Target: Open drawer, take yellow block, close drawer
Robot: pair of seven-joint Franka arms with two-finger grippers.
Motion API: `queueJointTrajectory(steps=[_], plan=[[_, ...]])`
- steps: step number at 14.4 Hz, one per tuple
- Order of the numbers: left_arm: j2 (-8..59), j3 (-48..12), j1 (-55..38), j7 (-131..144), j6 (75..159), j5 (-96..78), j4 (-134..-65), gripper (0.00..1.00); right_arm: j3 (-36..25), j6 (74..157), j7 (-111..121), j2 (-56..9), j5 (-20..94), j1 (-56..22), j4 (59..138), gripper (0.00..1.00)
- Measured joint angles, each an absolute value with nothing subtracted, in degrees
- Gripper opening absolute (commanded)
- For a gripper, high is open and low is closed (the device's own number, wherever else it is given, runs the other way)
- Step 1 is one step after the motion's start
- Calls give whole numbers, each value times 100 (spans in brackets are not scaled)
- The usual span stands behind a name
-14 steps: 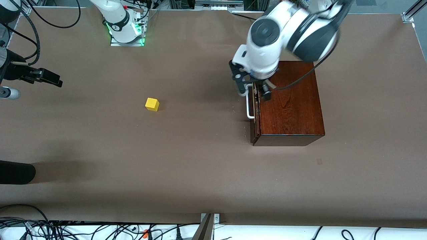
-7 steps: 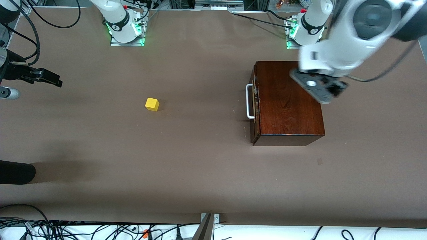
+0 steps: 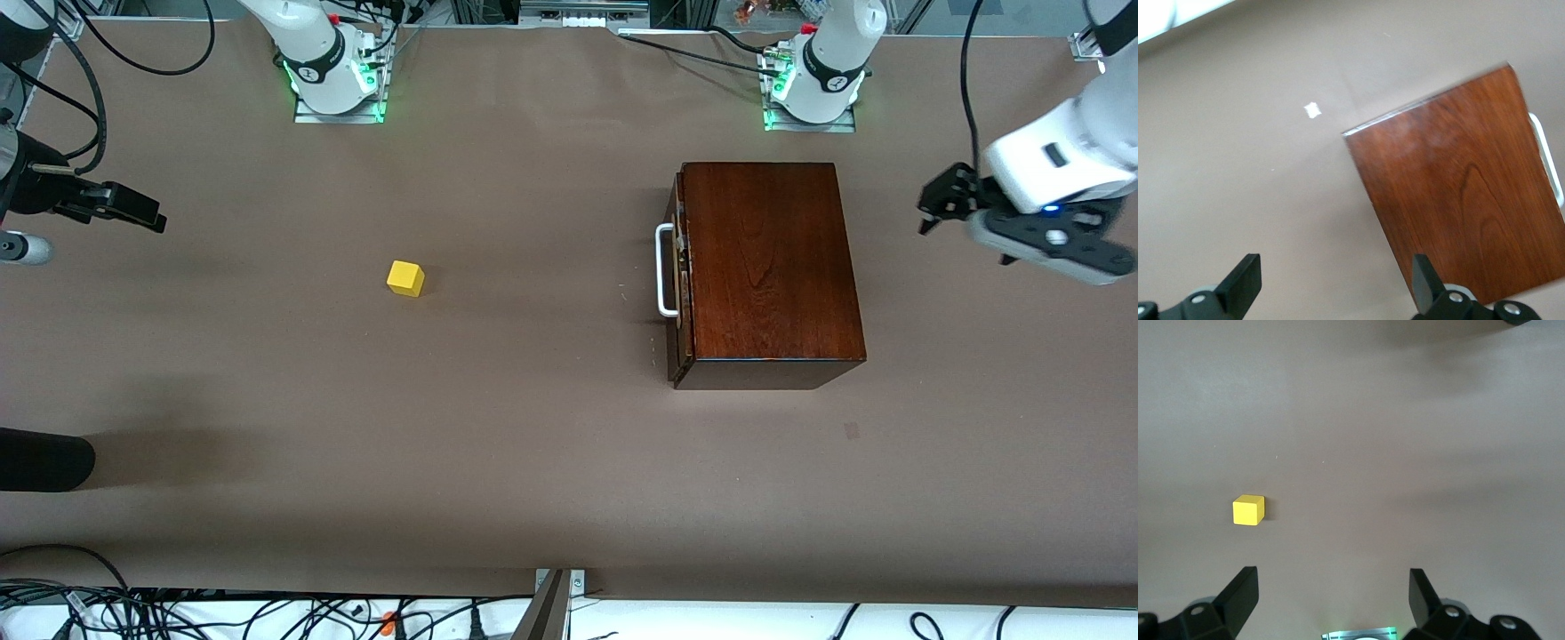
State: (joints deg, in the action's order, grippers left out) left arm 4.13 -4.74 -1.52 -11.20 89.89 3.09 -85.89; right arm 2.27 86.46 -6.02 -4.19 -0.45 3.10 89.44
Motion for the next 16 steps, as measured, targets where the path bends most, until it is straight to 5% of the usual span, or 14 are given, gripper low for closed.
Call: queueJointTrajectory(steps=[7, 16], plan=[[-337, -50, -183, -115, 9451, 306, -9610, 100, 227, 8647, -602, -420, -45, 311, 8944, 100], [-326, -46, -221, -72, 9443, 305, -9717, 100, 227, 8653, -538, -421, -45, 311, 8883, 100]])
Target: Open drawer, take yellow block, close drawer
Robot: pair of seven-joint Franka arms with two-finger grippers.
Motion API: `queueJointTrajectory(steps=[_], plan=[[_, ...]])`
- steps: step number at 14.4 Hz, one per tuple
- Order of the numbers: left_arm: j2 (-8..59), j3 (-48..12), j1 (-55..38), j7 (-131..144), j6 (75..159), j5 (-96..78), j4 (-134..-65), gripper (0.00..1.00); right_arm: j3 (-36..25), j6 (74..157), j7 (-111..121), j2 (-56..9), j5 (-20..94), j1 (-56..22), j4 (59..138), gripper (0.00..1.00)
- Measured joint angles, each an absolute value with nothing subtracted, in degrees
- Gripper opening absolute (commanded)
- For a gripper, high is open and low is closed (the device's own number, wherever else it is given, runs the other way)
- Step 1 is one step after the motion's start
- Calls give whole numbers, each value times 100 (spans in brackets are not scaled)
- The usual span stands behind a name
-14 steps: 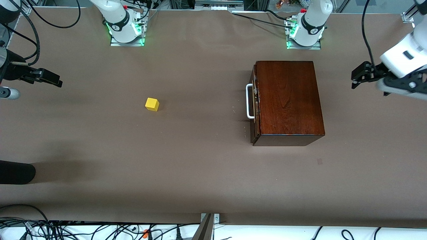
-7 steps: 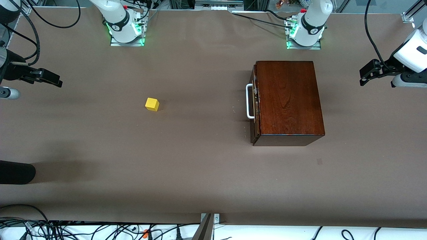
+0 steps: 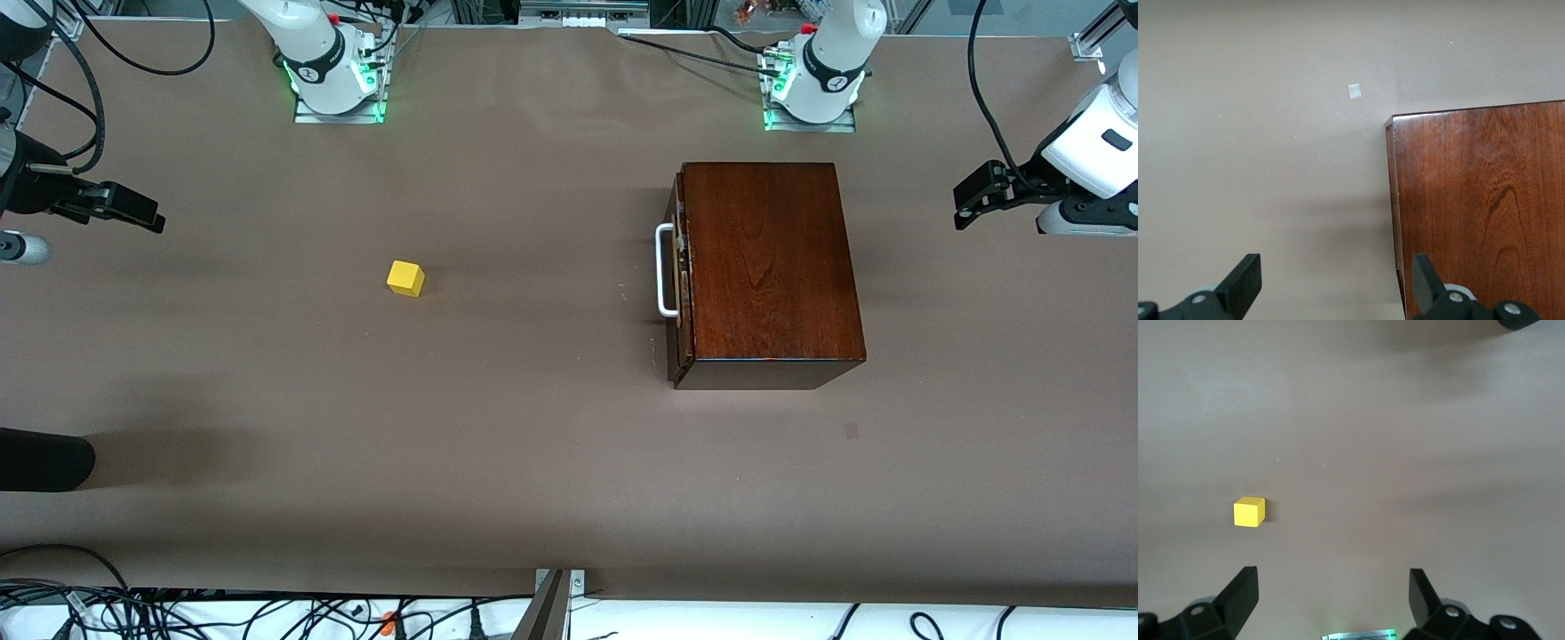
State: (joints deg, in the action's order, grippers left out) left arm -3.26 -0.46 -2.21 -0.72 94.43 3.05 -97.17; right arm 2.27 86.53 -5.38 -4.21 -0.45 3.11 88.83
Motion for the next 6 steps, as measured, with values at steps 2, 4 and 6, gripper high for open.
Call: queueJointTrajectory(steps=[2, 4, 6], plan=[[-326, -63, -247, -60, 9393, 305, -9717, 100, 227, 8653, -311, -420, -45, 311, 8843, 100], [-325, -65, -254, -57, 9356, 305, -9716, 100, 227, 8653, -153, -421, -46, 314, 8838, 100], [-323, -65, -255, -56, 9339, 305, -9716, 100, 227, 8653, -117, -421, -46, 315, 8838, 100]])
